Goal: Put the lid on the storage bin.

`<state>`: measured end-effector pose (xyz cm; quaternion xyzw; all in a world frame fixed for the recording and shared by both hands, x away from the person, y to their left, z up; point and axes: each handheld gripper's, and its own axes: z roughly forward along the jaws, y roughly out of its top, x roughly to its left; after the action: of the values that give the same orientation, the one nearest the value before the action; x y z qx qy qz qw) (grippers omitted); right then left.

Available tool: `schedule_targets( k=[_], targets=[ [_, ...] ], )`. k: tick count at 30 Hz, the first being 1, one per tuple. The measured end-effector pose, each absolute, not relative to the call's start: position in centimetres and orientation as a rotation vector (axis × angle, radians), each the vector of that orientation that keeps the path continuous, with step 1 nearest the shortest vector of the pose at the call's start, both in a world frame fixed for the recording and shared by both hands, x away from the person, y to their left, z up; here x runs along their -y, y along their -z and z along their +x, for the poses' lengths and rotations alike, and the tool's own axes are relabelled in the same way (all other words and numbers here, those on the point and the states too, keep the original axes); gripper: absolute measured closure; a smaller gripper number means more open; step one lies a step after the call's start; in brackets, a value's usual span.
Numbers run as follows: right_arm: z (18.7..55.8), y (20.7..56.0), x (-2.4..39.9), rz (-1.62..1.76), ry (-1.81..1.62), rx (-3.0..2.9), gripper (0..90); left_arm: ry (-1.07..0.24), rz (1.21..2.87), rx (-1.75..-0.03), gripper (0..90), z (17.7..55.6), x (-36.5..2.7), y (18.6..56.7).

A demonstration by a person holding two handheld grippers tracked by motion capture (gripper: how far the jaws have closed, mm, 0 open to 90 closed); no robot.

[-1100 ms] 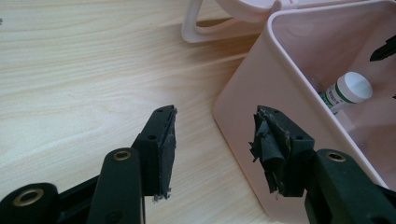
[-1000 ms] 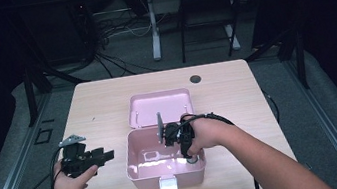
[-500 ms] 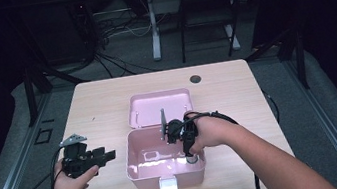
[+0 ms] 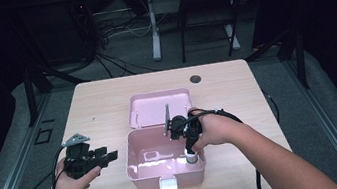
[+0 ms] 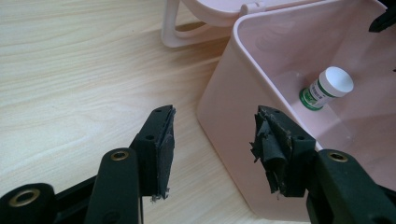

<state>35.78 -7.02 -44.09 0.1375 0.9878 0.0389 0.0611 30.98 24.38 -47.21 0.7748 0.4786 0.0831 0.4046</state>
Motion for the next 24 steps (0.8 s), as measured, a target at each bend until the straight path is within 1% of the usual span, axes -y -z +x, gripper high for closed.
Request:
schedule_targets(
  k=[14,19,24],
  targets=[
    [35.9,42.9,8.2,0.464,-0.23,-2.958,41.7,-0.196,1.976,-1.143,48.4,30.3,-23.4,46.5],
    [36.2,42.6,8.7,0.518,-0.293,-2.927,41.2,-0.188,1.976,-1.122,50.8,30.0,-23.0,46.2],
    [36.5,42.3,9.2,0.577,-0.338,-2.891,41.8,-0.207,1.991,-1.103,53.8,29.7,-22.5,46.0]
  ],
)
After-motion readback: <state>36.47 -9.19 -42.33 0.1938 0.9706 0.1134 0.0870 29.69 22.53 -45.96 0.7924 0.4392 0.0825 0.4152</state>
